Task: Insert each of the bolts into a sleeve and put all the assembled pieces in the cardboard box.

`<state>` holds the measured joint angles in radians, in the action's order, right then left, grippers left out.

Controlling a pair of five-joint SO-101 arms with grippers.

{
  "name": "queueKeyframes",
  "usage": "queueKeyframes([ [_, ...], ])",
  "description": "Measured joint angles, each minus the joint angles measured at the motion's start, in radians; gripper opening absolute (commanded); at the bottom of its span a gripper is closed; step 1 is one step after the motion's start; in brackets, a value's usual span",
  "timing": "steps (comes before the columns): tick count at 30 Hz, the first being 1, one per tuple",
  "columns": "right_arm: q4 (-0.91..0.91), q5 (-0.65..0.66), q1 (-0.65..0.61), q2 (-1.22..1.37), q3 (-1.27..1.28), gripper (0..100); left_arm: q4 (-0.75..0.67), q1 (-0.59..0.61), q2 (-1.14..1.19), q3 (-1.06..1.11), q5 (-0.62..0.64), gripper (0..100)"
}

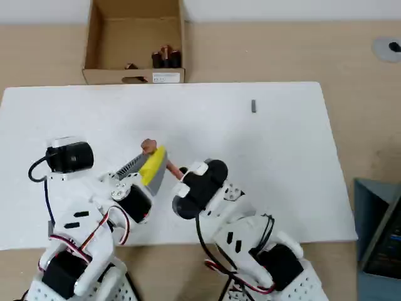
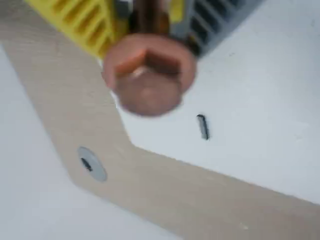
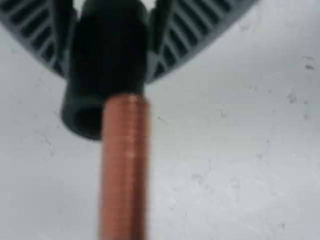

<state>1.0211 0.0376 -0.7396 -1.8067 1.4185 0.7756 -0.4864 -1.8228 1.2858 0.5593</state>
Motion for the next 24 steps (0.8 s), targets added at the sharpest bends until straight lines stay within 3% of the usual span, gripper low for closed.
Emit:
queueKeyframes([
  [11, 0.000, 0.000, 0.000, 0.000, 0.000, 0.9, -0.206, 0.051, 0.005, 0.097, -0.006, 1],
  [24, 0.000, 0.000, 0.000, 0.000, 0.000, 0.9, -0.218, 0.069, 0.005, 0.124, -0.006, 1],
])
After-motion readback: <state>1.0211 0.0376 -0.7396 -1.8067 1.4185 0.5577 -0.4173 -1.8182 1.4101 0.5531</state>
